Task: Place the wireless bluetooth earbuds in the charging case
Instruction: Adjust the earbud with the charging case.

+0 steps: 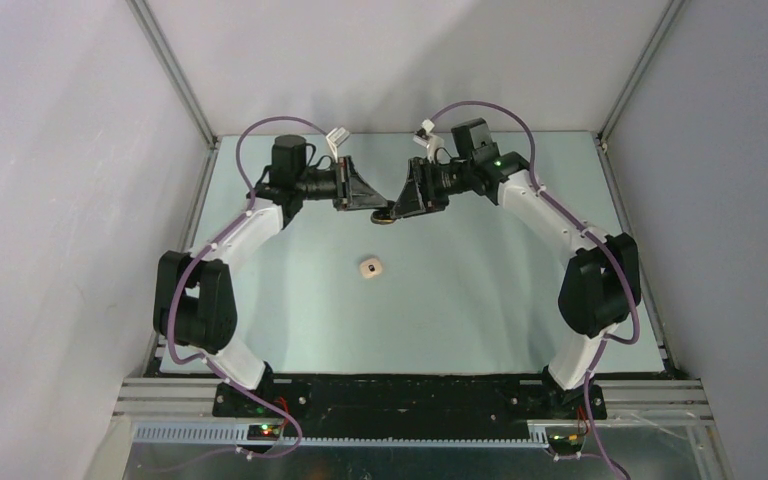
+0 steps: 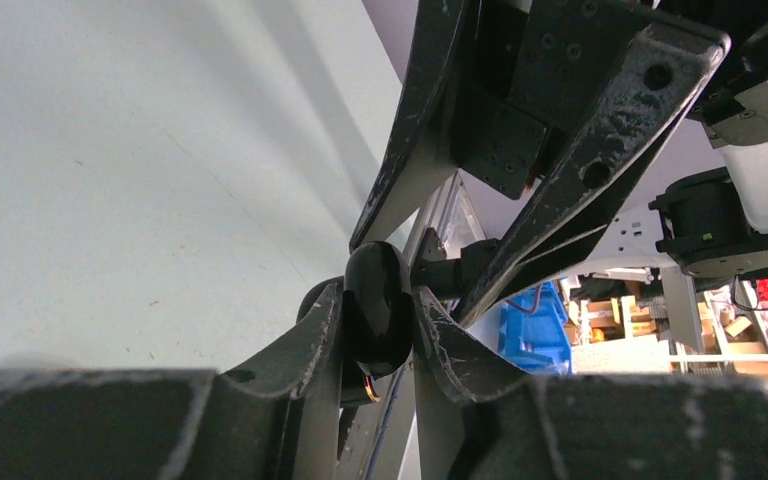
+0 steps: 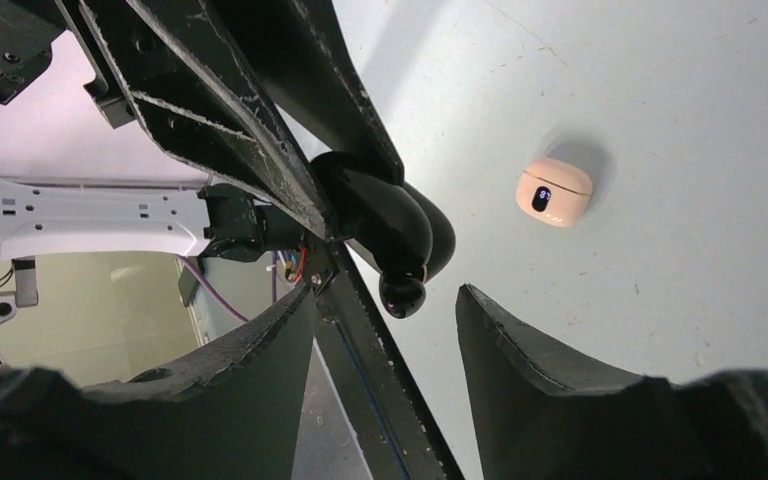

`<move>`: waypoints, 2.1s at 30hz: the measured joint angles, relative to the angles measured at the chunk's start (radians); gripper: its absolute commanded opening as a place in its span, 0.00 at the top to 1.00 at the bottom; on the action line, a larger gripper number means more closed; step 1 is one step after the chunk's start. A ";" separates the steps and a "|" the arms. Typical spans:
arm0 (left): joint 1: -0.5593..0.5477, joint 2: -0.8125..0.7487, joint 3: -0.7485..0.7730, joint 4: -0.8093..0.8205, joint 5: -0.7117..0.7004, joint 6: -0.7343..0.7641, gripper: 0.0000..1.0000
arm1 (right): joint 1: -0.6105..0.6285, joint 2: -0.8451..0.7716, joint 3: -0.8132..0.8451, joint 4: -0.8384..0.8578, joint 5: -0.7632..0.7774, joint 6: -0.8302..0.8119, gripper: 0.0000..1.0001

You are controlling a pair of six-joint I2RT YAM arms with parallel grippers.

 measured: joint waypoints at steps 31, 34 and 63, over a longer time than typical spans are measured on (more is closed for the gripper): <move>0.008 0.028 0.000 0.072 -0.002 -0.067 1.00 | 0.003 0.000 0.000 0.008 -0.069 -0.005 0.59; 0.008 0.028 0.000 0.073 -0.003 -0.067 1.00 | 0.001 0.000 0.000 0.008 -0.071 0.000 0.59; -0.008 0.027 0.000 0.079 0.021 -0.003 1.00 | 0.014 0.016 0.003 -0.026 -0.094 -0.016 0.46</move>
